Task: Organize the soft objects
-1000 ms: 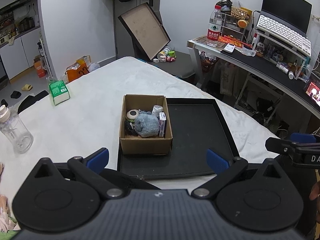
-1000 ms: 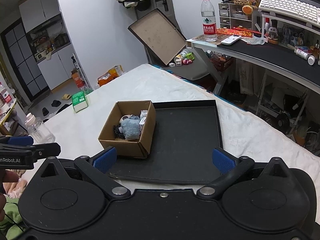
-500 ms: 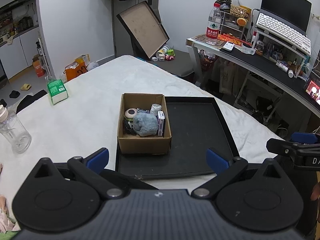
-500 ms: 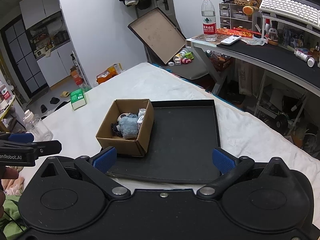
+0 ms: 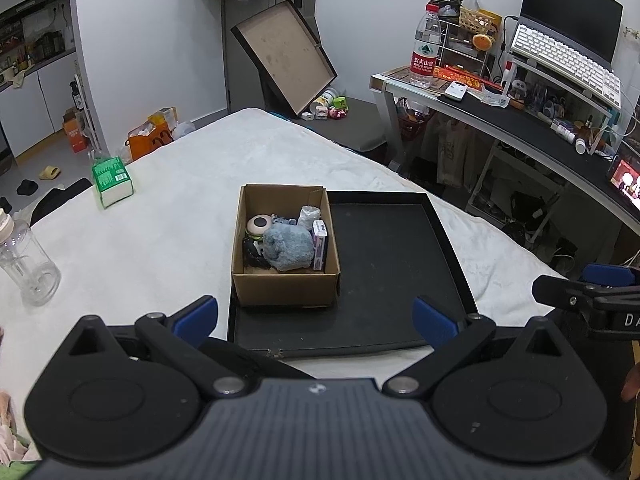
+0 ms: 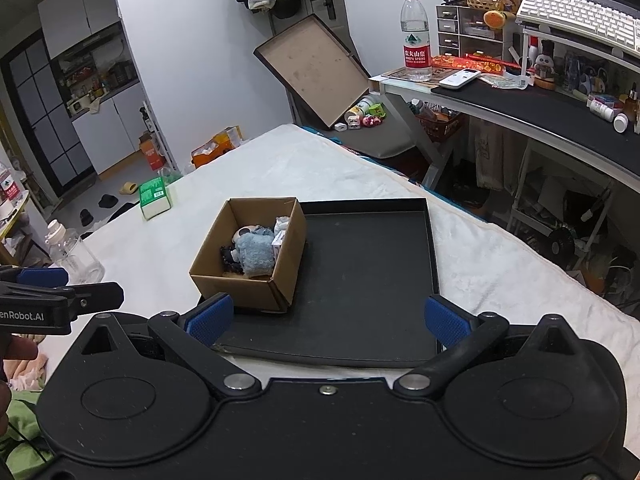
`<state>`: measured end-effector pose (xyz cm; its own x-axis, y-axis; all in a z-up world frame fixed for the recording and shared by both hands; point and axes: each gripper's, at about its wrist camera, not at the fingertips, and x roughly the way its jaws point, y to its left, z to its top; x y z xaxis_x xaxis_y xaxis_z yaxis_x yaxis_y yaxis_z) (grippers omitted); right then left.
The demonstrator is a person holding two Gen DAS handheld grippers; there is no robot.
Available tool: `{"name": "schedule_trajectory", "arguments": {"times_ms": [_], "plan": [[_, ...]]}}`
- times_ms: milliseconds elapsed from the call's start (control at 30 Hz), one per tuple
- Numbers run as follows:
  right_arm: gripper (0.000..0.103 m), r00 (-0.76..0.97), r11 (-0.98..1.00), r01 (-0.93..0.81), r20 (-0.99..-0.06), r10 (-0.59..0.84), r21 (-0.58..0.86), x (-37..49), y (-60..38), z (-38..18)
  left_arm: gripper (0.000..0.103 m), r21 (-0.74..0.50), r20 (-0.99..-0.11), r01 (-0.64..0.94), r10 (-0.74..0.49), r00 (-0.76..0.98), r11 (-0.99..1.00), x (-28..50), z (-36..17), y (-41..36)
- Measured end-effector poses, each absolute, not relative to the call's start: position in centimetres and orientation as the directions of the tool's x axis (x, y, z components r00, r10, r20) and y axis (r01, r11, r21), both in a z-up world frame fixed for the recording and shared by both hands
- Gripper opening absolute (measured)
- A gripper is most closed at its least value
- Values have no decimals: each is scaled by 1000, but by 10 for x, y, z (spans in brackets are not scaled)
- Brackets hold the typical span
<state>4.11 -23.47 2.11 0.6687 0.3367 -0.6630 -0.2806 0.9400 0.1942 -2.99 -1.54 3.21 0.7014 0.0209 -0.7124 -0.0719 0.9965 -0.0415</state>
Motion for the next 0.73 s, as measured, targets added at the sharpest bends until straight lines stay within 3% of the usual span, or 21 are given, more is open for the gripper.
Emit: {"name": "schedule_trajectory", "arguments": {"times_ms": [733], "plan": [[103, 657, 936, -284, -668, 349, 210, 52, -227, 5, 103, -45, -698, -32, -8, 716, 998, -24, 27, -10]]}}
